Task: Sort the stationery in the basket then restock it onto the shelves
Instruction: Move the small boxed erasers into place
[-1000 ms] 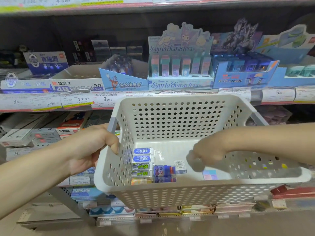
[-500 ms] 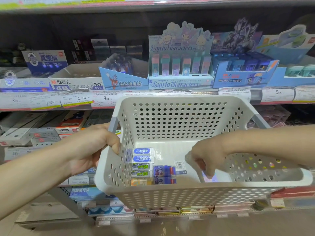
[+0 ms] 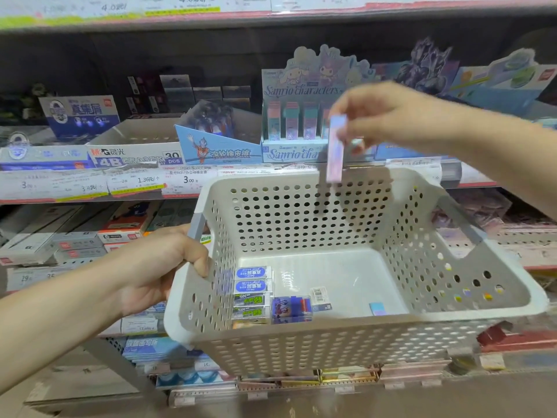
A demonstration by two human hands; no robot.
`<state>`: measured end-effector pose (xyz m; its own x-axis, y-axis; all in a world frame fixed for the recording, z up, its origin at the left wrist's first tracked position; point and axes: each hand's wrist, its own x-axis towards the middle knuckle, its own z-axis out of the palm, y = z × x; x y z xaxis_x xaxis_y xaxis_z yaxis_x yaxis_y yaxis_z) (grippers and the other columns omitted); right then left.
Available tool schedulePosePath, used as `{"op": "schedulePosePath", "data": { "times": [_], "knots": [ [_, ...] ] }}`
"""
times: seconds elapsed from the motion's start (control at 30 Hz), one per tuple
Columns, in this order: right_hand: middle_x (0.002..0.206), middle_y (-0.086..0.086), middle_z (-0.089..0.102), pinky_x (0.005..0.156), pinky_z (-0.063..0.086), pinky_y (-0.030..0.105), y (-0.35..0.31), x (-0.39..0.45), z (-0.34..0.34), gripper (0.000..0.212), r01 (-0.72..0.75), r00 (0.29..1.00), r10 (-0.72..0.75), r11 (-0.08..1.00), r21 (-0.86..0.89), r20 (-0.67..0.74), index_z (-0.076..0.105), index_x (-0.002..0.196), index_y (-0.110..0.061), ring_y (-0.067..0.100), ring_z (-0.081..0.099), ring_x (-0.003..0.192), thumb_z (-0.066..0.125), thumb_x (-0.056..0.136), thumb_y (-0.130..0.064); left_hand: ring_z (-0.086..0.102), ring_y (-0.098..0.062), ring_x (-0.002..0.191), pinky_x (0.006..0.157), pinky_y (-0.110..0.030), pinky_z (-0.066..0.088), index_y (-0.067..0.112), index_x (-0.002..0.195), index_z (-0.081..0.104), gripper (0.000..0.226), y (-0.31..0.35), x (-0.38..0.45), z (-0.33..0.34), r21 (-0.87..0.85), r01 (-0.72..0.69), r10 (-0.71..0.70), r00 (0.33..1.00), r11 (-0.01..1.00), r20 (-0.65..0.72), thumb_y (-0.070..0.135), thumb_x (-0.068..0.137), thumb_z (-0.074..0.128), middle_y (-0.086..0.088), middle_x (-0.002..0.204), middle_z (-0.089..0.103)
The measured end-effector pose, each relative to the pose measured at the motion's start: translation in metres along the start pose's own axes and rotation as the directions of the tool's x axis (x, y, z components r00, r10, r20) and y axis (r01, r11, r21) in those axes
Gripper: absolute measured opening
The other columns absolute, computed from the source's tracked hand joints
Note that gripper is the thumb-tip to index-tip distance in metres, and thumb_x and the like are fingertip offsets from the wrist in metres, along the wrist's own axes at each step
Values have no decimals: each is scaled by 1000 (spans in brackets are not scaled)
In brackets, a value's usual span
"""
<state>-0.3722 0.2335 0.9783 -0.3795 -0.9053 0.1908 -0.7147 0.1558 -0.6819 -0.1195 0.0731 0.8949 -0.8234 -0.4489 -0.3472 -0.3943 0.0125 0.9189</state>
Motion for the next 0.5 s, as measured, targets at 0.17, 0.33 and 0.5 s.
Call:
{"op": "schedulePosePath", "data": {
  "times": [0.17,0.33,0.5],
  "knots": [
    [86,8,59,83,55,40,19,28,-23,29,6,883,-132,963,-271,-451,58,116,-4,17,61,70,53,88,-1,62,-15,47,45,-22,53,4,98,57,53,1,0,-1,17,14,-14,1000,1000,-7,-2,46,49,-6,57,65],
    [95,2,56,86,48,32,33,33,-17,32,3,892,-188,913,-409,-412,60,120,-7,19,56,86,52,89,-5,63,-29,54,59,-35,54,10,93,66,54,2,-1,-4,17,93,-93,996,996,1,-3,43,50,-17,67,65],
    [96,8,62,79,45,29,36,37,-17,29,22,891,-215,900,-435,-399,62,117,-9,22,56,85,57,88,-8,61,-28,53,58,-32,52,10,97,66,59,2,-1,-2,-10,103,-103,994,995,-32,-3,42,50,-16,66,63]
  ]
}}
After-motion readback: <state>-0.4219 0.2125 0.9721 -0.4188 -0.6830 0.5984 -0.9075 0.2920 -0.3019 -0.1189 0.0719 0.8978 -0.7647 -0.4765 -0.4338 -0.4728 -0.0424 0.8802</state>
